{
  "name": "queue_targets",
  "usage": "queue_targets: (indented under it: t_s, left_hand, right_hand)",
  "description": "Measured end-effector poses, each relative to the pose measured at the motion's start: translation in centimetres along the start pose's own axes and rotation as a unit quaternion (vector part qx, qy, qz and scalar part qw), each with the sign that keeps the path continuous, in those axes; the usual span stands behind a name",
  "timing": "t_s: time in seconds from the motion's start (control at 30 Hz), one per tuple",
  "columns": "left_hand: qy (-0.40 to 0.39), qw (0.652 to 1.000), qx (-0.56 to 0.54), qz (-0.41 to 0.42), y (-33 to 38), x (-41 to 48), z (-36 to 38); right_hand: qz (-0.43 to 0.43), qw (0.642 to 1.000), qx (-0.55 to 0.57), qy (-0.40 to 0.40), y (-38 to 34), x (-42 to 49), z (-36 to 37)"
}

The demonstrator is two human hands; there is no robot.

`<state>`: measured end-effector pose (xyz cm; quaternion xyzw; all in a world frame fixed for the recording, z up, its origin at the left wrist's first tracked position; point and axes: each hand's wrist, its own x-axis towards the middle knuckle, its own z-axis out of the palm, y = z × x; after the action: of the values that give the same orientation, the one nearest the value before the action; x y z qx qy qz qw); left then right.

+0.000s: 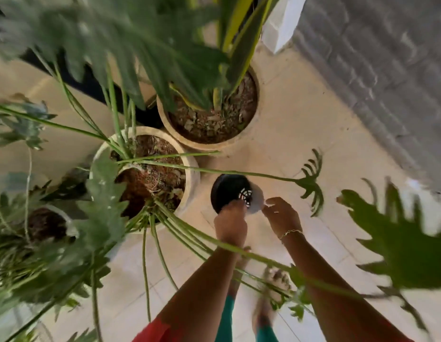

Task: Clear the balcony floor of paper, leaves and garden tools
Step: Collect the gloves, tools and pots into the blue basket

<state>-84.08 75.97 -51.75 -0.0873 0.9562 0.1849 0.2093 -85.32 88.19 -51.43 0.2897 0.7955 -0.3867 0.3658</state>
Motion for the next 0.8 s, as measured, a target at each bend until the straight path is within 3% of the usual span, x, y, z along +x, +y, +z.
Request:
queue_targets:
  t_s: [0.13,0.2,0.33,0.47,0.53,0.63,0.8]
  left_hand:
    - [-0.051,0.962,0.096,0.252,2.7,-4.9,-3.9]
    - [-0.080,0.939,0.107,0.316,4.4,-7.8,-5.4]
    - [-0.107,0.898,0.108,0.413,8.8,-12.7,-9.7]
    - [-0.040,0.919,-0.009,0.392,13.3,-16.7,-15.5]
    - [-0.056,0.927,-0.051,0.368,15.2,-18.0,-18.4]
    - [-0.165,0.926,-0.133,0.313,19.5,-20.3,-23.8]
    - [-0.326,0.873,-0.204,0.301,25.6,-24.2,-30.2]
  right_hand:
    - [0.089,0.988,0.116,0.053,0.1,-5.3,-4.0]
    - [0.120,0.981,0.143,0.053,1.1,-8.7,-6.5]
    - [0.149,0.978,0.093,0.115,2.7,-17.1,-12.1]
    - [0.157,0.962,0.159,0.154,3.6,-25.8,-17.5]
    - [0.148,0.950,0.213,0.173,4.1,-30.2,-20.1]
    - [0.113,0.922,0.302,0.216,4.6,-37.0,-23.6]
    - [0.051,0.881,0.372,0.289,4.8,-46.3,-26.3]
